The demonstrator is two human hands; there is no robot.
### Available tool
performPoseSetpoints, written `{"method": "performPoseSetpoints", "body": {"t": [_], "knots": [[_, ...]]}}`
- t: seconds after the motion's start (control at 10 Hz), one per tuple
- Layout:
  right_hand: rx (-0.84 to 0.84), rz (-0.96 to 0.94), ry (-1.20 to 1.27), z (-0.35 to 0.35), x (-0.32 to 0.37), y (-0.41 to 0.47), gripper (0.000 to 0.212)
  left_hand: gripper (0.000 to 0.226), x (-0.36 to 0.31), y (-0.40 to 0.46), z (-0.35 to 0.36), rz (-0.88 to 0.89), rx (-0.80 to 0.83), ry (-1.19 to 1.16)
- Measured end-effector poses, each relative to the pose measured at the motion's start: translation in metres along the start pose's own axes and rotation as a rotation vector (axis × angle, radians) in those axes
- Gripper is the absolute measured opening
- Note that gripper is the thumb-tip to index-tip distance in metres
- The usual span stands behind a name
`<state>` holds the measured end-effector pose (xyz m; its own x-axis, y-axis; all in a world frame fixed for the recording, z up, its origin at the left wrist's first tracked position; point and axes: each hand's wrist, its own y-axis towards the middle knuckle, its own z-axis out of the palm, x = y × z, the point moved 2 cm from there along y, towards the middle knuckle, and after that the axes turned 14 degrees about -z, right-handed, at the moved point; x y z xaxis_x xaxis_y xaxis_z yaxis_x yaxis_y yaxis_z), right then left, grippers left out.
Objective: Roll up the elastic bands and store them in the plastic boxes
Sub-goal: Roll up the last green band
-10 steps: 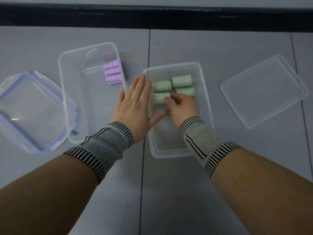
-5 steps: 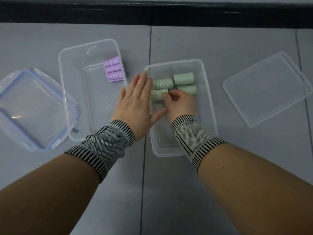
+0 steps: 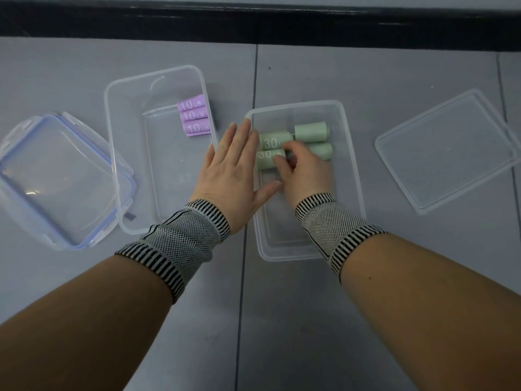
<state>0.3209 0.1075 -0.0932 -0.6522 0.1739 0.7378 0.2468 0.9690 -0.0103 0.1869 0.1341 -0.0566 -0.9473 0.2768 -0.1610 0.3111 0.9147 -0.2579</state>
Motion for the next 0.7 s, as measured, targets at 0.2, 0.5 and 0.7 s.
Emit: {"method": "performPoseSetpoints", "body": {"t": [0.2, 0.5, 0.7], "knots": [[0.045, -0.126, -0.059, -0.005, -0.007, 0.004, 0.022, 0.091, 0.0, 0.0, 0.001, 0.003, 0.002, -0.01], [0.088, -0.182, -0.088, 0.0, -0.014, 0.004, 0.033, 0.093, 0.001, 0.001, 0.004, 0.021, -0.039, -0.029], [0.079, -0.207, -0.1, -0.002, -0.014, 0.003, 0.03, 0.092, 0.002, 0.001, 0.005, 0.025, -0.04, -0.03]]}}
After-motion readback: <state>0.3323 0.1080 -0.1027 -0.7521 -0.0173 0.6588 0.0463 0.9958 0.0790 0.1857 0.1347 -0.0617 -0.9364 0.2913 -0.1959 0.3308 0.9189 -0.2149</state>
